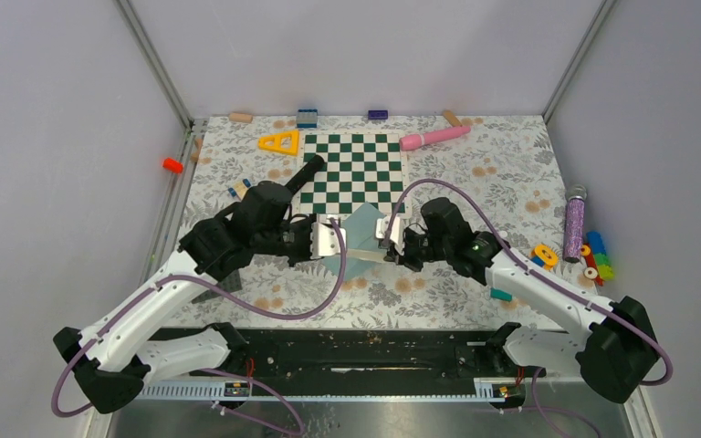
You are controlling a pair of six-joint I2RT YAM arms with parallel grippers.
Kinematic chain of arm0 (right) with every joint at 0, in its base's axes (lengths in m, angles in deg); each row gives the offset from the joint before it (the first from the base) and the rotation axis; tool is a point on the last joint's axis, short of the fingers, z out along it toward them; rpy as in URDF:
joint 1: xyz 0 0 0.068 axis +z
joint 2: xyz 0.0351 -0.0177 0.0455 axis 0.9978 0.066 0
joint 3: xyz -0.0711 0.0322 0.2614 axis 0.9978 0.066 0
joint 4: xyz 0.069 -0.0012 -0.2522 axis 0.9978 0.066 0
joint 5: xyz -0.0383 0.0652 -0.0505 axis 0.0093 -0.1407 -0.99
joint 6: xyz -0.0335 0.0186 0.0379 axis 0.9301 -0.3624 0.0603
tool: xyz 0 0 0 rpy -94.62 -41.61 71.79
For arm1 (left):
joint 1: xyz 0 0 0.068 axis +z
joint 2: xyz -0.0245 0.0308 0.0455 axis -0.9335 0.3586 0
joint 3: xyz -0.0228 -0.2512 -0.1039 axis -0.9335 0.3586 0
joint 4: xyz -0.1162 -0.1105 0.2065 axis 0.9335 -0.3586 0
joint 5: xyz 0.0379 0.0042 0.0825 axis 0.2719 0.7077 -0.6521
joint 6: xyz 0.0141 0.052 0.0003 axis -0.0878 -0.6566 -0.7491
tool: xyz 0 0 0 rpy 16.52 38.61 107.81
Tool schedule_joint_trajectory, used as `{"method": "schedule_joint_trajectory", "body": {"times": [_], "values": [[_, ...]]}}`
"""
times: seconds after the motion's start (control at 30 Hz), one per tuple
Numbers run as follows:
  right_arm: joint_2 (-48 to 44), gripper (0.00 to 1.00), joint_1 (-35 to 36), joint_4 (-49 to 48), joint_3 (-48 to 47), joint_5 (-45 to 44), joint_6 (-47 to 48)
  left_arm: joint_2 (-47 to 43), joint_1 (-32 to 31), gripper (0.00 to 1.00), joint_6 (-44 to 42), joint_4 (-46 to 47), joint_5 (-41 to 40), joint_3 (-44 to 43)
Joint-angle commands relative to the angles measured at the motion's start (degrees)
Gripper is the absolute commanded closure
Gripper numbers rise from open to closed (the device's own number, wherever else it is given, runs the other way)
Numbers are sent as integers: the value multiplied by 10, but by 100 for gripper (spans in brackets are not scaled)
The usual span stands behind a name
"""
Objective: Place the letter into the envelope and seal it
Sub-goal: Pick up the letter from the center of the board.
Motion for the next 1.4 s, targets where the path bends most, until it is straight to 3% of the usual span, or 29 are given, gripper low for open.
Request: {"method": "schedule_joint_trajectory", "body": {"times": [0.0, 0.03, 0.13, 0.17, 0.3, 0.37, 0.57, 0.67, 0.9, 1.03, 1.17, 1.37], "values": [[-22, 100, 6, -36, -24, -70, 0, -18, 2, 99, 22, 57, -2, 13], [-29, 100, 6, -41, -24, -87, 1, -20, 5, 86, 30, 66, -5, 15], [-58, 100, 6, -60, -22, -152, 24, -29, 39, 17, 80, 108, -7, 15], [-65, 100, 6, -68, -22, -180, 37, -33, 57, 4, 106, 126, -6, 14], [-102, 100, 5, -153, -1, -317, 110, -25, 135, 1, 229, 181, -2, -25], [-111, 100, 6, -216, 16, -381, 164, -1, 182, 1, 336, 200, 25, -61], [-87, 100, 7, -487, 67, -521, 327, 140, 288, 1, 597, 187, 225, -153], [-46, 100, 14, -624, 80, -569, 404, 186, 300, 1, 718, 270, 304, -120], [122, 100, 58, -966, 104, -623, 605, 193, 311, 1, 849, 432, 329, -37], [166, 100, 82, -980, 85, -663, 616, 181, 313, 1, 864, 448, 321, -25], [169, 100, 96, -980, 85, -665, 627, 150, 321, 1, 914, 528, 309, 26], [179, 100, 112, -980, 80, -677, 631, 152, 325, 1, 889, 487, 286, 14]]}}
